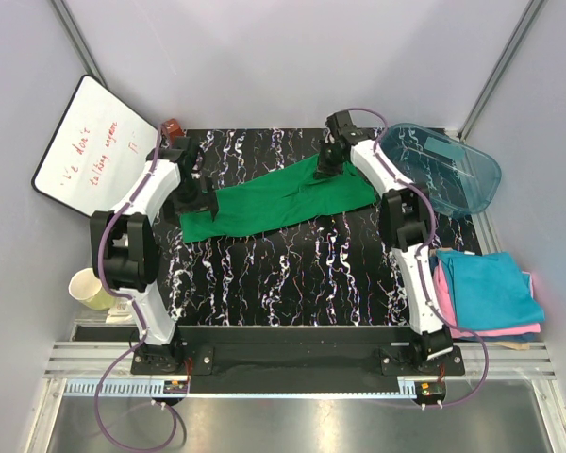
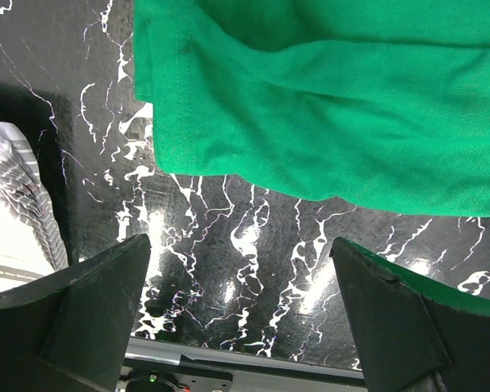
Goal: Fold and stack the t-shirts
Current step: Rotate the tshirt 90 degrees, then grab the bottom of the folded rectangular tshirt with both arms
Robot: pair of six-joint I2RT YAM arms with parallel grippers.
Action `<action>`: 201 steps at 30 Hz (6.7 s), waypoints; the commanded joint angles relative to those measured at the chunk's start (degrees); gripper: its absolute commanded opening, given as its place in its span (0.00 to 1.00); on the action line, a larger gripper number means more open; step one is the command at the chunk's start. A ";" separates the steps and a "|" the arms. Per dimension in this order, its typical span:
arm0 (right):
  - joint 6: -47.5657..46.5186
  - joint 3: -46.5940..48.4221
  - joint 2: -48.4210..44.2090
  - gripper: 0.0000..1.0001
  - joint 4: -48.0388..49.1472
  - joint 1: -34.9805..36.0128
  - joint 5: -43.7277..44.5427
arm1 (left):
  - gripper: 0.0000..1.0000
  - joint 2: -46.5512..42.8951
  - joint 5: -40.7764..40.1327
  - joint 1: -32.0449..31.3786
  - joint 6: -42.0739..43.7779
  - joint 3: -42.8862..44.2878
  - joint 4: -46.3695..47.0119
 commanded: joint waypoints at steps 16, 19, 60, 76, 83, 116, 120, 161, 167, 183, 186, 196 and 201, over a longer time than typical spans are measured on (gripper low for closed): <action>0.95 14.55 3.06 0.00 5.40 1.58 1.88 | 0.99 1.40 2.25 -3.11 4.23 7.04 2.04; 0.25 10.01 -1.33 0.00 4.78 1.58 1.53 | 0.97 2.63 1.46 -4.08 4.32 7.13 3.09; -4.32 23.05 14.91 0.00 -10.51 -0.53 9.10 | 0.00 19.62 3.37 -17.25 -0.68 8.38 -10.27; -3.70 21.33 8.87 0.00 0.21 -2.90 0.21 | 0.00 8.71 12.64 -34.41 -9.22 12.41 -8.59; -3.44 0.44 -9.83 0.00 -0.40 -3.69 -3.37 | 0.00 4.83 -0.89 -25.81 -6.41 11.00 -13.16; -0.19 -30.19 -15.32 0.00 -8.93 10.98 -19.03 | 0.00 7.12 0.41 -14.98 -0.60 0.63 -4.64; -0.80 -30.54 -15.32 0.00 -10.24 14.32 -19.56 | 0.00 6.50 -0.03 -14.72 -1.13 0.02 -4.64; -6.52 -29.21 -29.64 0.33 -19.92 14.07 15.16 | 0.84 -11.86 14.97 -31.94 -11.31 -16.39 9.92; -5.02 -32.47 -30.17 0.36 -14.74 13.98 7.70 | 0.57 -14.77 22.64 -35.36 -21.34 -27.13 23.82; -5.29 -23.95 -16.38 0.38 -6.99 14.50 -7.52 | 0.44 -7.04 18.51 -44.34 -29.60 -28.99 29.46; -5.81 -24.21 -15.06 0.34 -5.16 15.12 -8.92 | 0.26 -6.07 17.28 -44.43 -29.52 -29.52 29.37; -5.81 -20.00 -8.47 0.03 -5.41 15.65 -8.76 | 0.00 -3.52 15.09 -44.51 -29.52 -29.78 24.55; -5.02 -14.12 -4.17 0.02 -8.21 15.65 -5.86 | 0.00 -3.35 14.55 -44.69 -29.70 -30.75 22.35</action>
